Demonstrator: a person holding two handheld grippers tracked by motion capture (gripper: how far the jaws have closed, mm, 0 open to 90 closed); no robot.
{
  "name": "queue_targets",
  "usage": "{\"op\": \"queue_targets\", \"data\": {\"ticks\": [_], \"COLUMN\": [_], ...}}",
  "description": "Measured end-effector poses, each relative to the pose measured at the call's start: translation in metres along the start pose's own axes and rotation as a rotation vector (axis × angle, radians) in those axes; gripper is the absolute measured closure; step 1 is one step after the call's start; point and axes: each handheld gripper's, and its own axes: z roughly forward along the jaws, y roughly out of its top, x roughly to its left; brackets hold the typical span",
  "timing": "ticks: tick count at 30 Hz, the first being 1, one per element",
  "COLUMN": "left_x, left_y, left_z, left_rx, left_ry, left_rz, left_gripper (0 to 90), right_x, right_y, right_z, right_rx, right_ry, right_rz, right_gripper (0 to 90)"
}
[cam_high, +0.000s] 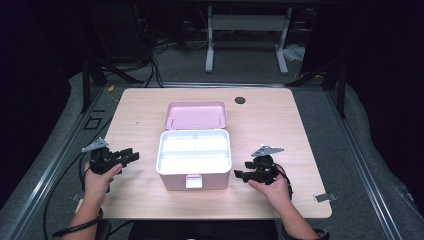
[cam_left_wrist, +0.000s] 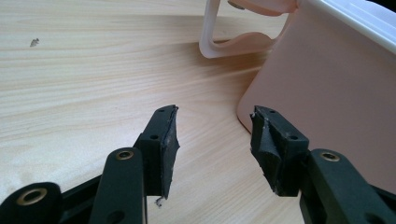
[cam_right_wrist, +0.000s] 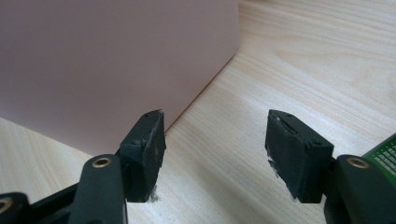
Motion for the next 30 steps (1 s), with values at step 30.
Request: {"op": "queue_targets", "data": {"ticks": [30], "left_x": [-0.056], "left_y": [0.068], "left_z": [-0.017], "left_rx": [0.026], "left_ry": [0.168], "left_rz": [0.266], "left_gripper": [53.7], "right_x": [-0.001], "right_y": [-0.001], "right_z": [0.003], "right_rx": [-0.002], "right_ry": [-0.007], "right_rz": [0.023], "right_gripper": [37.7]}}
